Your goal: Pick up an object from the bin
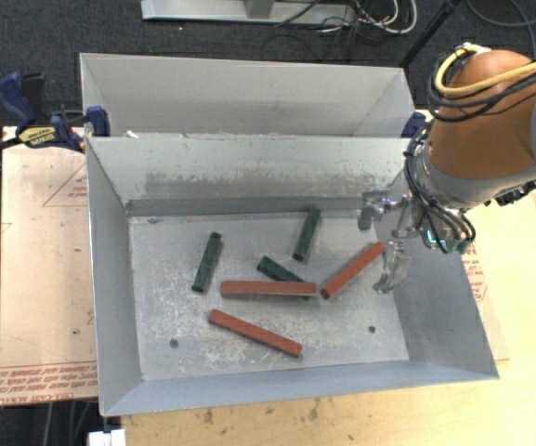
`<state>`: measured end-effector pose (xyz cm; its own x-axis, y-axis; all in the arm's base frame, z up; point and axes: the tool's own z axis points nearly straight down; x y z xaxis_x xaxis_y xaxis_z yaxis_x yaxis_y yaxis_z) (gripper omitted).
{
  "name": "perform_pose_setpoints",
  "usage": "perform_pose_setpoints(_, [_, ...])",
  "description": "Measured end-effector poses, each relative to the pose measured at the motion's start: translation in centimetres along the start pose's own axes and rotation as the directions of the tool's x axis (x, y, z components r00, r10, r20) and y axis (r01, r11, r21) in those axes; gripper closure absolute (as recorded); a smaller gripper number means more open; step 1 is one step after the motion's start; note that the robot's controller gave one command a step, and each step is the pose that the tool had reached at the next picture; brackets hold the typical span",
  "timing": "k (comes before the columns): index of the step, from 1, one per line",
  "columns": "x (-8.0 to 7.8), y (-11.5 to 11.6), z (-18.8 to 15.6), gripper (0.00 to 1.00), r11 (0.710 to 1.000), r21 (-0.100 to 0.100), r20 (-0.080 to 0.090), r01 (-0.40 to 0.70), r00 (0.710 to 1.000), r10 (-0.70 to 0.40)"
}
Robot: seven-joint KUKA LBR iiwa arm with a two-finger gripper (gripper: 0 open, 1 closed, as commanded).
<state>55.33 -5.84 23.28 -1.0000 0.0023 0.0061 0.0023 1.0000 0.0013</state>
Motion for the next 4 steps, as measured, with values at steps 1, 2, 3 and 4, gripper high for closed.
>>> perform_pose_setpoints(1, [-0.1, 0.0, -0.4, 0.0, 1.0, 0.001, 0.007, 0.002, 1.0, -0.002])
perform_pose_setpoints(2, [-0.4, -0.1, 0.1, 0.0, 1.0, 0.002, 0.015, -0.001, 1.0, 0.001])
perform_pose_setpoints(3, [-2.4, -3.9, 3.2, 0.0, 0.997, 0.0, 0.004, 0.078, 0.997, -0.078])
perform_pose_setpoints(4, [-4.2, -4.0, 7.6, 0.0, 0.996, 0.004, 0.017, 0.085, 0.996, -0.085])
